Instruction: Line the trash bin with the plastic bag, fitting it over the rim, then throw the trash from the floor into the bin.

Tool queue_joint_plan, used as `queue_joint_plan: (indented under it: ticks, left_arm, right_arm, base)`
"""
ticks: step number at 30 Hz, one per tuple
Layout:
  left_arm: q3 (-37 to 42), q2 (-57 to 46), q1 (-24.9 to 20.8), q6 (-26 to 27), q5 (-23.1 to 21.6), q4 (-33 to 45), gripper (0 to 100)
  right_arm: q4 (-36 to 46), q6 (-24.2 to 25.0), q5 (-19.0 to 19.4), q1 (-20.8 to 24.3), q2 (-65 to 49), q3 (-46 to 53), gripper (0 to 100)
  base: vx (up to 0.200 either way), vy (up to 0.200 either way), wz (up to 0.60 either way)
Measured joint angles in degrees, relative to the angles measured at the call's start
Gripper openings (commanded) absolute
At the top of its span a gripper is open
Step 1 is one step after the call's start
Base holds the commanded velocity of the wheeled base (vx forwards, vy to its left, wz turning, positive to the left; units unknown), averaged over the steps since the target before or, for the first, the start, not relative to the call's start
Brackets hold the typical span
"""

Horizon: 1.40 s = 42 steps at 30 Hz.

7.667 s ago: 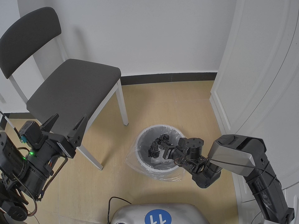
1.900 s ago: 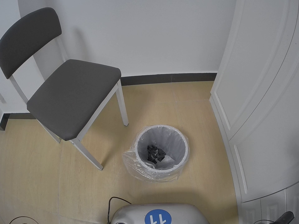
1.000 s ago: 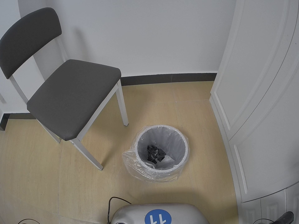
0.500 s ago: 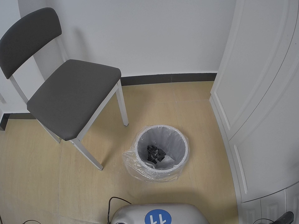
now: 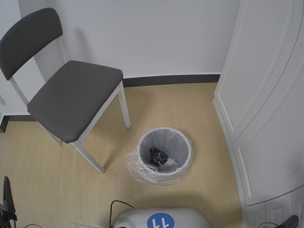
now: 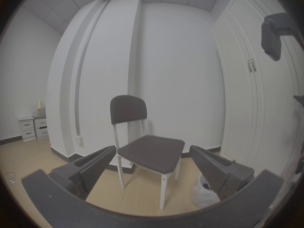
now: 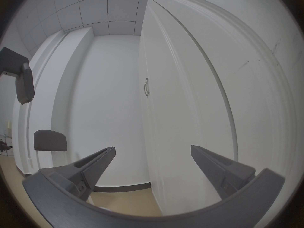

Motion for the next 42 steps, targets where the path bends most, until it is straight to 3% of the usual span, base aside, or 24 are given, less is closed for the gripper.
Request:
queue_joint_plan:
  ticks: [6,13,19,29,42]
  left_arm:
    - [0.7,-0.9,0.6,-0.1,-1.0,5.3,100]
    - [0.8,-1.2,0.7,-0.4,-1.7,16.9,100]
    - [0.8,-1.2,0.7,-1.0,-5.8,19.5,100]
    - [0.8,-1.3,0.7,-0.2,-6.1,19.6,100]
    - [0.8,-1.3,0.7,-0.2,-6.1,19.6,100]
  right_arm:
    - [-0.2,-1.9,0.7,0.0,0.0,0.5,100]
    - [-0.1,-3.3,1.4,0.0,0.0,0.6,100]
    - [0.0,-5.4,2.2,0.0,0.0,1.7,100]
    - [0.9,-7.9,5.0,0.0,0.0,6.4,100]
    - [18.3,-8.7,6.2,0.0,0.1,7.5,100]
  base:
    - [0.0,0.0,0.0]
    - [0.0,0.0,0.0]
    - [0.0,0.0,0.0]
    - [0.0,0.0,0.0]
    - [0.0,0.0,0.0]
